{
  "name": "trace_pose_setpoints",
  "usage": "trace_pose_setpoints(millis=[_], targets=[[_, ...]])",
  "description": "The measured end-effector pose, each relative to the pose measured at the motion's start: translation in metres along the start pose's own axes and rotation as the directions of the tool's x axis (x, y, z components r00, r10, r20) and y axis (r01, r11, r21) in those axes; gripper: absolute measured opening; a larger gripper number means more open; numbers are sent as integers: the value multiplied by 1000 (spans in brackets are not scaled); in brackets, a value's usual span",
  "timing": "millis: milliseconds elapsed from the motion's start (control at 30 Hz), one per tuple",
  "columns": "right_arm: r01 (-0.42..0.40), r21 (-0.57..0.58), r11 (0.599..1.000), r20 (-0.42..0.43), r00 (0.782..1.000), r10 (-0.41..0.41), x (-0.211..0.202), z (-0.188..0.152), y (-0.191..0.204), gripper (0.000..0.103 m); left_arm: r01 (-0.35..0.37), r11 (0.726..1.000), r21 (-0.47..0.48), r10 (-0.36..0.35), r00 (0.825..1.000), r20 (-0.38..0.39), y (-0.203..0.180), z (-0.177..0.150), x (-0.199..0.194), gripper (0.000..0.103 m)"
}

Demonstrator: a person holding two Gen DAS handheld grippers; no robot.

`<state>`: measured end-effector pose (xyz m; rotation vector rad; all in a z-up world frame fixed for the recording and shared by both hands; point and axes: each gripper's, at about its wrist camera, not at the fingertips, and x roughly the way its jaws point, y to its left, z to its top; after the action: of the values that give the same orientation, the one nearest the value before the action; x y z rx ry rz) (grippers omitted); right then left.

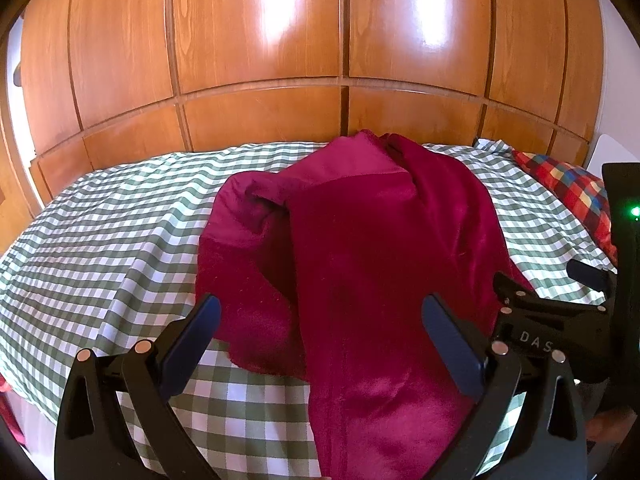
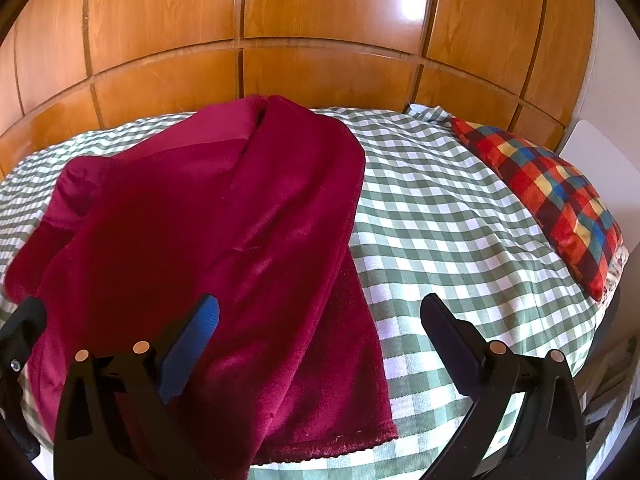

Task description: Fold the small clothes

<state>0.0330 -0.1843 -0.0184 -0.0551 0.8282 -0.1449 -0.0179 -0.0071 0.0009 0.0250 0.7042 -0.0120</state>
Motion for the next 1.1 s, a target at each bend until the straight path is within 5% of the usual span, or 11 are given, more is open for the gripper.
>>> trace_pose_setpoints(millis=[600,1100], targets=[[-11,41,999,-5,1000,11,2,1,-11,100,-18,995,94,16,1000,23,-14,-1,-10,100],[-14,77,997,-12,1000,15,3,3,-26,100,80,985,156,-77,997,-24,-21,-15,-14,100]])
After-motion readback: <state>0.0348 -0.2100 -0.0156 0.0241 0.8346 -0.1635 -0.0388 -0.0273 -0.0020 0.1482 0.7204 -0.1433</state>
